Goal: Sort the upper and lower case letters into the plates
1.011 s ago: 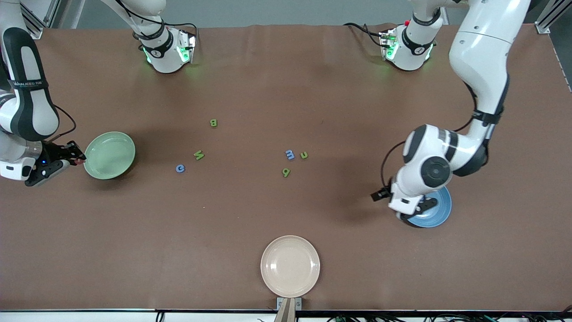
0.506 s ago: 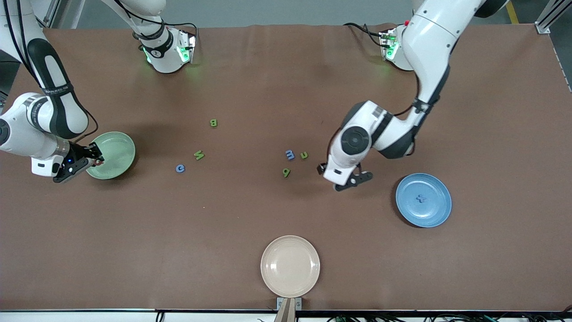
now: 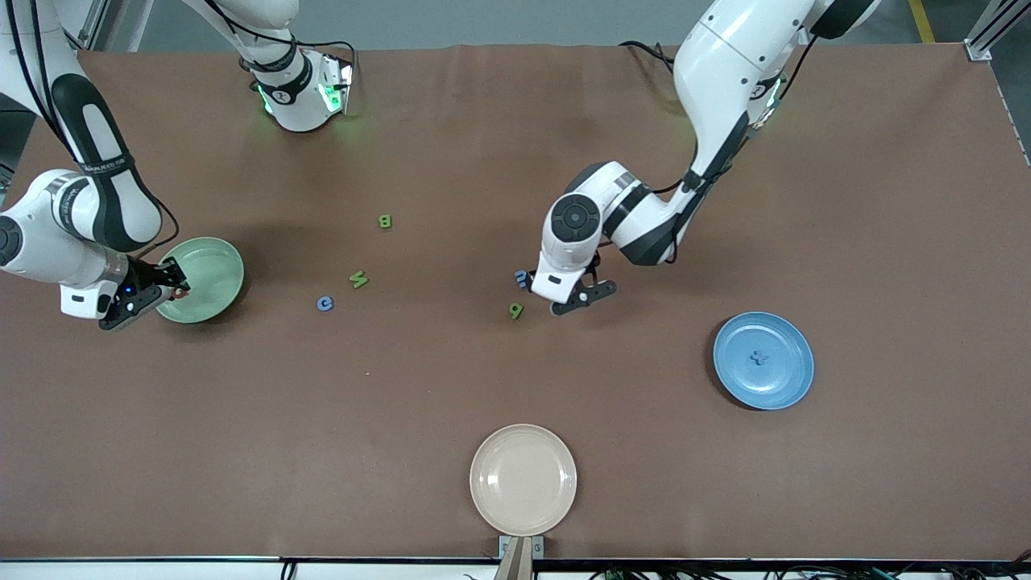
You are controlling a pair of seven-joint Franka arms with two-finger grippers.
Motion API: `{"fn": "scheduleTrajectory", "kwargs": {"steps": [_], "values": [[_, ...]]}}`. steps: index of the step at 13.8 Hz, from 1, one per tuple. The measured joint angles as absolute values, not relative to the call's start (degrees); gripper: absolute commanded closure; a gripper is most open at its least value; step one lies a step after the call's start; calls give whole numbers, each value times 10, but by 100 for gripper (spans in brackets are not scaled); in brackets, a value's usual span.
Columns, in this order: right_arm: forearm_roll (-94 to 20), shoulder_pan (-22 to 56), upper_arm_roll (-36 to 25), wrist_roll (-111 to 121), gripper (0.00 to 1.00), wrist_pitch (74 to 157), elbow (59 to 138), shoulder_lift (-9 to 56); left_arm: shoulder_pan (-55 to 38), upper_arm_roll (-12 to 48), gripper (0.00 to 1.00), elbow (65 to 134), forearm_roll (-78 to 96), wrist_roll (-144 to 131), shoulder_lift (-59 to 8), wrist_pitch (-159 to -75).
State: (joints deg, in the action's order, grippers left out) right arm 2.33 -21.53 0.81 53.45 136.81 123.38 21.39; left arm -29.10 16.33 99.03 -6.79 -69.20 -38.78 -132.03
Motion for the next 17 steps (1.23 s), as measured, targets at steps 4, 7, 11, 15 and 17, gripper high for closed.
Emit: {"fn": "scheduleTrajectory", "kwargs": {"steps": [4,7,11,15,17], "values": [[23,-215,8,534,82,1368,1234,214,-297,161,12,990,-68,-700,-398,-1325],[23,-214,9,534,54,1374,1234,218,-297,161,18,991,-68,-700,-402,-1325],[23,-211,11,534,7,1384,1229,226,-298,161,32,991,-69,-700,-412,-1343],[21,-200,17,501,6,1271,1162,208,-300,162,51,989,-69,-700,-416,-1350],[20,-161,19,399,6,1220,1145,178,-300,162,76,988,-69,-700,-416,-1350]]}}
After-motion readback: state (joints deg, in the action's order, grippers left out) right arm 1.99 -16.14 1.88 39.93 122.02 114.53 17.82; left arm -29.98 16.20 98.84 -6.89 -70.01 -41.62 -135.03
